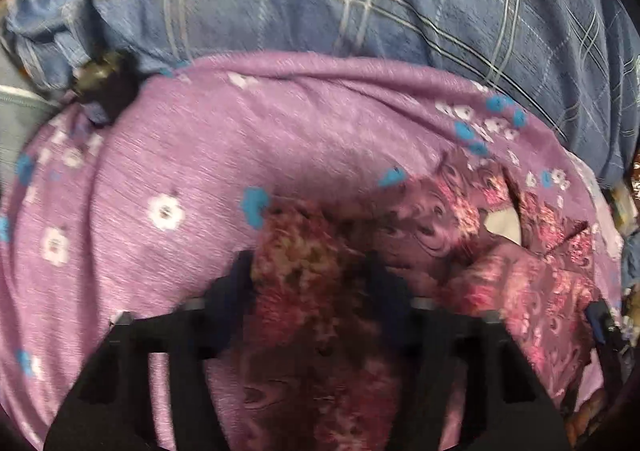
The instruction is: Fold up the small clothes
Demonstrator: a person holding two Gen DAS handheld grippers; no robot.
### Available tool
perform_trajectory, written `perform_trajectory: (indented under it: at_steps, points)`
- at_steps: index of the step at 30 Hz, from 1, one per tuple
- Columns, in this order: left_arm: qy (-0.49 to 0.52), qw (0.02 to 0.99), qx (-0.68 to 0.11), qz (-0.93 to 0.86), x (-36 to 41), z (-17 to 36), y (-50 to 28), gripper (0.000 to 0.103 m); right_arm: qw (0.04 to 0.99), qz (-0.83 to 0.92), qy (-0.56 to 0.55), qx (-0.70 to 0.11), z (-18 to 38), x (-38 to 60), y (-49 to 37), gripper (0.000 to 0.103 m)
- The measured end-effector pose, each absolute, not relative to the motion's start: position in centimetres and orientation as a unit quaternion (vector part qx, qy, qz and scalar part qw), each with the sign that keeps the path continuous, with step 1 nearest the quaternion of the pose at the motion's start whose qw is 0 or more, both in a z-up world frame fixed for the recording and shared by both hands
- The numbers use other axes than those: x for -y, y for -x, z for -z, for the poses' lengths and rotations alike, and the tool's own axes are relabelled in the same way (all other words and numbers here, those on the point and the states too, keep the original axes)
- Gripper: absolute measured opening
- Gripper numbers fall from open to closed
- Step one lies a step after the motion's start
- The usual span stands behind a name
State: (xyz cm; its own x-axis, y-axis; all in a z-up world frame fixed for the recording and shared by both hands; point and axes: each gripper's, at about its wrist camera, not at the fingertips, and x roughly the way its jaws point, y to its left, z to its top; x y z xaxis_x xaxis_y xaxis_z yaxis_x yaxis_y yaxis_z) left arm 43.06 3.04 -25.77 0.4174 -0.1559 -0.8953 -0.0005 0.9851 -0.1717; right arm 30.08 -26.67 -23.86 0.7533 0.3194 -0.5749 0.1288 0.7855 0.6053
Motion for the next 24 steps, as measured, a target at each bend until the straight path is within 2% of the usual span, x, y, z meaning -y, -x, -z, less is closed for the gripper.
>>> perform_trajectory:
  at_steps: [2, 4, 12, 14, 16, 18, 19, 20, 21, 24]
  points:
    - [0.079, 0.844, -0.529, 0.052, -3.3, 25.3, -42.9, 0.009, 0.878, -0.050, -0.317, -0.357, 24.2, 26.2, -30.4, 0.033]
    - [0.101, 0.847, -0.518, 0.059, -4.1, 24.9, -42.6, 0.007, 0.879, -0.049, -0.312, -0.357, 24.2, 26.0, -30.4, 0.032]
    - [0.152, 0.868, -0.470, 0.042, -7.3, 22.6, -39.9, 0.006, 0.878, -0.047, -0.322, -0.352, 24.4, 26.5, -30.2, 0.030]
    - [0.141, 0.871, -0.469, 0.053, -7.5, 22.2, -40.3, 0.008, 0.879, -0.051, -0.316, -0.354, 24.5, 26.4, -30.3, 0.033]
    - [0.122, 0.882, -0.455, 0.005, -8.6, 22.3, -40.7, 0.008, 0.873, -0.053, -0.306, -0.376, 25.2, 26.2, -30.7, 0.029]
    - [0.097, 0.885, -0.452, -0.049, -9.9, 23.4, -41.3, 0.008, 0.869, -0.047, -0.300, -0.391, 25.9, 26.4, -31.0, 0.020]
    - [0.107, 0.877, -0.464, -0.056, -10.5, 24.0, -41.5, 0.008, 0.868, -0.049, -0.302, -0.391, 25.9, 26.6, -30.9, 0.020]
    - [0.135, 0.866, -0.478, -0.052, -11.3, 24.5, -41.6, 0.007, 0.866, -0.053, -0.311, -0.387, 25.7, 26.9, -30.7, 0.020]
    - [0.170, 0.859, -0.482, -0.031, -11.7, 24.4, -41.2, 0.007, 0.868, -0.056, -0.319, -0.377, 25.4, 27.2, -30.3, 0.026]
    - [0.146, 0.871, -0.469, 0.015, -9.2, 22.5, -39.7, 0.011, 0.887, -0.077, -0.302, -0.340, 23.6, 27.2, -29.4, 0.026]
